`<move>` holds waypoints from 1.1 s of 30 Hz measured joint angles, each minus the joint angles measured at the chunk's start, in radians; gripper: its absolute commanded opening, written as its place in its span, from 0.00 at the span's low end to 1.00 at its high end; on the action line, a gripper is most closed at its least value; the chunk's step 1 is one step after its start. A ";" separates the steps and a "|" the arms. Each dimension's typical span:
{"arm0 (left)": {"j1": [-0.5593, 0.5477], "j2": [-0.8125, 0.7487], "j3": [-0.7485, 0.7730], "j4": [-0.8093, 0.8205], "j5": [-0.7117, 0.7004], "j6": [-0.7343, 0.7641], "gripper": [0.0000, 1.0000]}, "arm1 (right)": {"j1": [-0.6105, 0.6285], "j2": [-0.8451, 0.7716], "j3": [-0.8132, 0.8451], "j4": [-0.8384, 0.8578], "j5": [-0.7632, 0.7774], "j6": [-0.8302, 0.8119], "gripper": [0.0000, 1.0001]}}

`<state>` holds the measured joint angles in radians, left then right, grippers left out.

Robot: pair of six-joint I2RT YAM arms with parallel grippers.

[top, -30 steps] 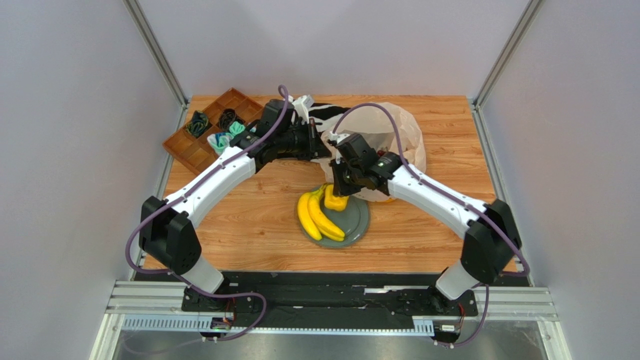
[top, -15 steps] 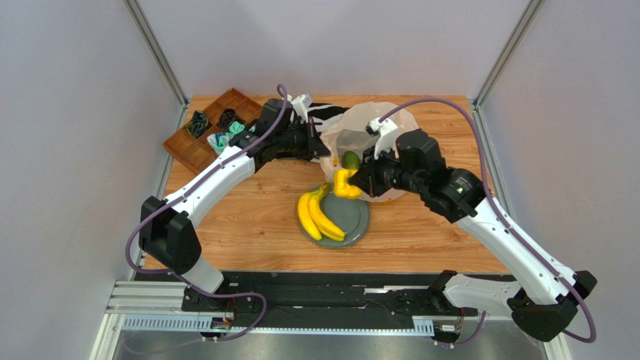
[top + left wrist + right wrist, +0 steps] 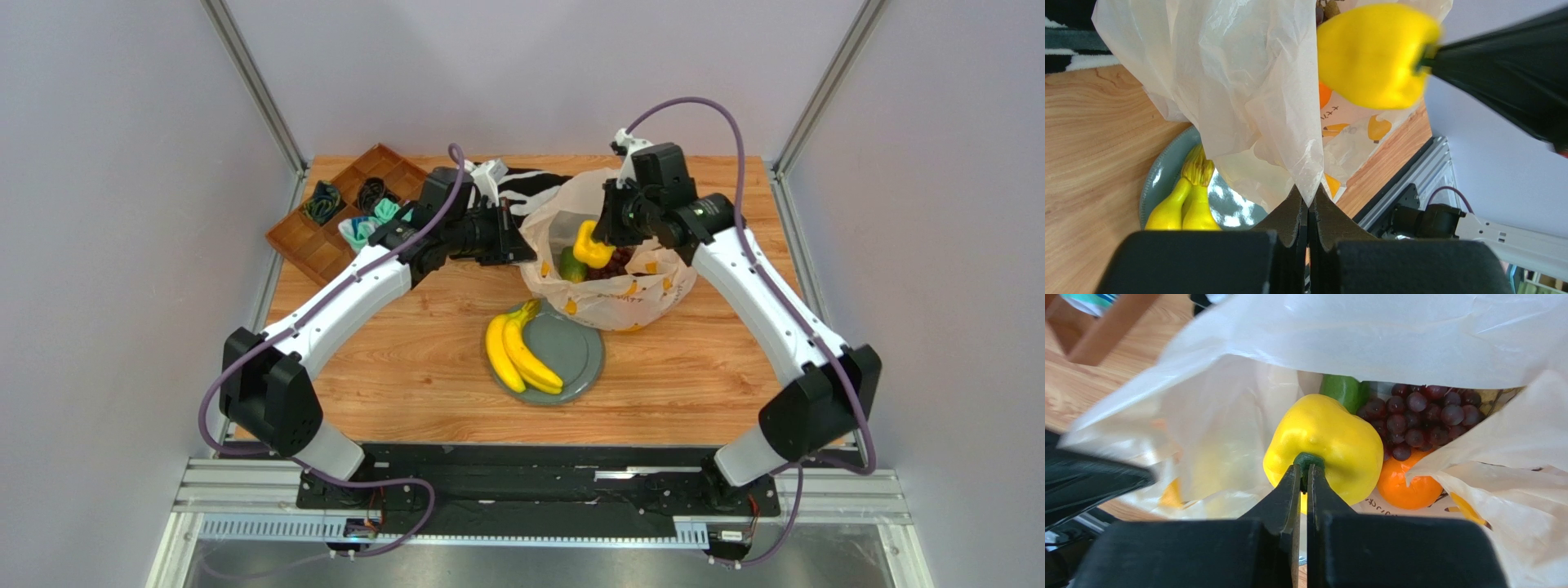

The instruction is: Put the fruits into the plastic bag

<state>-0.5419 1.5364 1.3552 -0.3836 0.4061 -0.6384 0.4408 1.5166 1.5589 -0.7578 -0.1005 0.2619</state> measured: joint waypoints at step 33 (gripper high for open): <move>0.000 -0.026 -0.028 0.021 0.008 -0.003 0.00 | 0.002 0.208 0.004 -0.121 0.164 0.013 0.53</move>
<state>-0.5419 1.5101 1.3270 -0.3626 0.4141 -0.6415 0.4427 1.7245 1.5631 -0.8787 0.0631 0.2749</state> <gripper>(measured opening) 0.007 0.521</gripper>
